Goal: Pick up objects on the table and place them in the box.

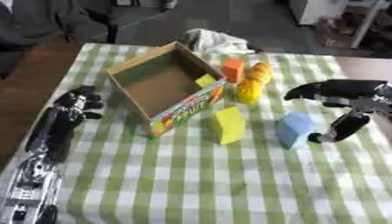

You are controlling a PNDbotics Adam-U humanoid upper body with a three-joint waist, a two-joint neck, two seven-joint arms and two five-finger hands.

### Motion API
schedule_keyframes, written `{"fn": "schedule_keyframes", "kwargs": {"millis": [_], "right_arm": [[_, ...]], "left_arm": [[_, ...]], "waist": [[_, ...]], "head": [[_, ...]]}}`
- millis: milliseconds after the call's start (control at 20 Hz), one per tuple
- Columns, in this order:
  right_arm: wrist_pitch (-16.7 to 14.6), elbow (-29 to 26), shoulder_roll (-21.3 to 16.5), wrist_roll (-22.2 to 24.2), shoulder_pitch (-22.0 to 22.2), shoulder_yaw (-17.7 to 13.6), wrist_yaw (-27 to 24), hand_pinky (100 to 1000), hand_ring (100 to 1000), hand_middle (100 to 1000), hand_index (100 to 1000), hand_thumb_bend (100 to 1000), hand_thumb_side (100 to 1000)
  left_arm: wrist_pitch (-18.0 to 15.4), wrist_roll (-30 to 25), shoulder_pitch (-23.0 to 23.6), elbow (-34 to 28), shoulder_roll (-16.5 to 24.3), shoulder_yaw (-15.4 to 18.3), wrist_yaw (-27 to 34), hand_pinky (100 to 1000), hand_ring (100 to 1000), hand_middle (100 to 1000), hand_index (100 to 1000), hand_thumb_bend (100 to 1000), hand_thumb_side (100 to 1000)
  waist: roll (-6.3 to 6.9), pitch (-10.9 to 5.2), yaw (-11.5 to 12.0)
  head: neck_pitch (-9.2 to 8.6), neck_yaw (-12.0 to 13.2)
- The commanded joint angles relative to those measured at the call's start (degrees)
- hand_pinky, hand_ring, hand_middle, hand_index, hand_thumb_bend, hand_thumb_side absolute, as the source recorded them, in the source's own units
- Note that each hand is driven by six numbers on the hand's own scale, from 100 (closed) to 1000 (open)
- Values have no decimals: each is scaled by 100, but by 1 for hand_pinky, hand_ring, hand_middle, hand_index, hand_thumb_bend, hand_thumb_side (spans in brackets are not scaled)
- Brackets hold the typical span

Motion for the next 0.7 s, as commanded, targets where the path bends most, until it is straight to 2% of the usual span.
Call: {"fn": "schedule_keyframes", "kwargs": {"millis": [50,700], "right_arm": [[-52,123,-7,28,-138,-46,161,967,1000,950,1000,436,231],[-172,777,279,-7,-164,-181,669,955,1000,930,994,423,227]], "left_arm": [[-13,-25,-46,-61,53,-19,-4,647,687,632,778,165,698],[-31,-50,-40,-45,32,-40,8,647,686,631,778,163,696]], "waist": [[20,-72,18],[102,-96,69]], "head": [[27,-18],[27,-72]]}}
